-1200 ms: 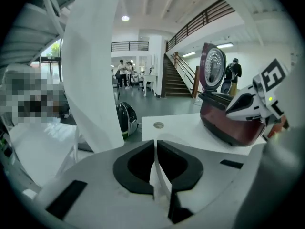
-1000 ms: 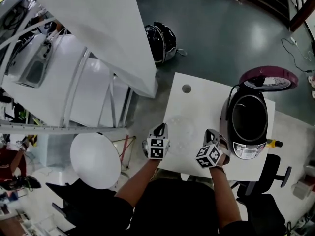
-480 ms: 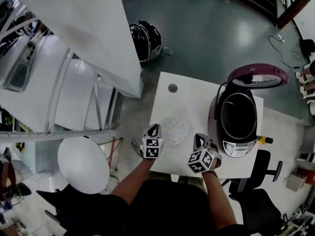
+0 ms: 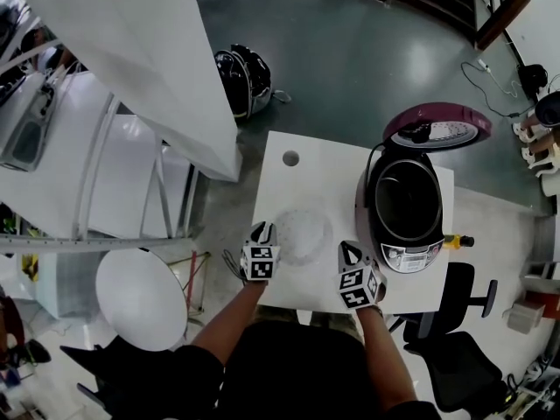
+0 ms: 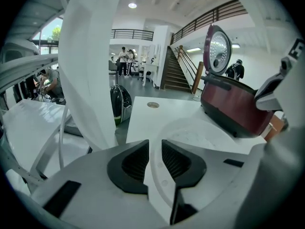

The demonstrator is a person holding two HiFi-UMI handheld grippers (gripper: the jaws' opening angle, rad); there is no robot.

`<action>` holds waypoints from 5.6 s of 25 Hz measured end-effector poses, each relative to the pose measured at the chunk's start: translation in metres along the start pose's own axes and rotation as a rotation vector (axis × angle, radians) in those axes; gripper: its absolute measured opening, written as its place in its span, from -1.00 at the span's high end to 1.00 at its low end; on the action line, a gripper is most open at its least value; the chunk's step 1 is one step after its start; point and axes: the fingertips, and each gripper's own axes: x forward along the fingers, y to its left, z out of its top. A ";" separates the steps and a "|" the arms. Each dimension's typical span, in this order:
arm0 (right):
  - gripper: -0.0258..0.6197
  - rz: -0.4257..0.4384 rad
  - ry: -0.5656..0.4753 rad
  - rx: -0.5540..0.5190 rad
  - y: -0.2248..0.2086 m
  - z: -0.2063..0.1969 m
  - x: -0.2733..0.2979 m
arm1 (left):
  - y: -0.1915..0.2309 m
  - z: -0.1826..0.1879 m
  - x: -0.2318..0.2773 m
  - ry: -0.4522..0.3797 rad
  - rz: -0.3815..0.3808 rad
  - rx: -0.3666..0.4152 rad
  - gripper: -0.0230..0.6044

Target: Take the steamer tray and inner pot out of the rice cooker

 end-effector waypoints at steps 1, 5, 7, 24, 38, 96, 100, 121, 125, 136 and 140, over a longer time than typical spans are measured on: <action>0.92 0.004 -0.022 0.027 -0.003 0.002 -0.003 | -0.001 0.003 -0.002 -0.008 -0.001 0.002 0.68; 0.92 -0.019 -0.062 0.011 -0.015 0.007 -0.021 | -0.008 0.012 -0.018 -0.024 -0.002 -0.001 0.68; 0.92 -0.011 -0.098 0.041 -0.021 0.012 -0.034 | -0.013 0.021 -0.032 -0.041 -0.006 -0.016 0.67; 0.78 -0.071 -0.382 0.389 -0.175 -0.006 -0.155 | -0.171 0.178 -0.139 -0.375 -0.228 -0.111 0.54; 0.60 -0.113 -0.362 0.441 -0.299 -0.070 -0.147 | -0.293 0.219 -0.077 -0.298 -0.240 0.019 0.43; 0.22 -0.167 0.078 -0.020 -0.336 -0.082 -0.001 | -0.273 0.207 0.058 -0.022 0.035 0.257 0.53; 0.27 -0.160 0.071 -0.023 -0.338 -0.079 -0.003 | -0.277 0.208 0.055 -0.028 0.026 0.237 0.67; 0.58 -0.183 0.003 -0.007 -0.344 -0.055 -0.043 | -0.286 0.245 0.018 -0.152 -0.006 0.140 0.77; 0.61 -0.201 -0.027 -0.001 -0.346 -0.045 -0.054 | -0.286 0.249 0.008 -0.175 -0.005 0.127 0.77; 0.65 -0.240 -0.120 0.009 -0.351 -0.006 -0.098 | -0.284 0.278 -0.035 -0.275 -0.011 0.064 0.79; 0.66 -0.247 -0.154 -0.003 -0.344 0.017 -0.109 | -0.271 0.288 -0.054 -0.306 0.002 0.048 0.79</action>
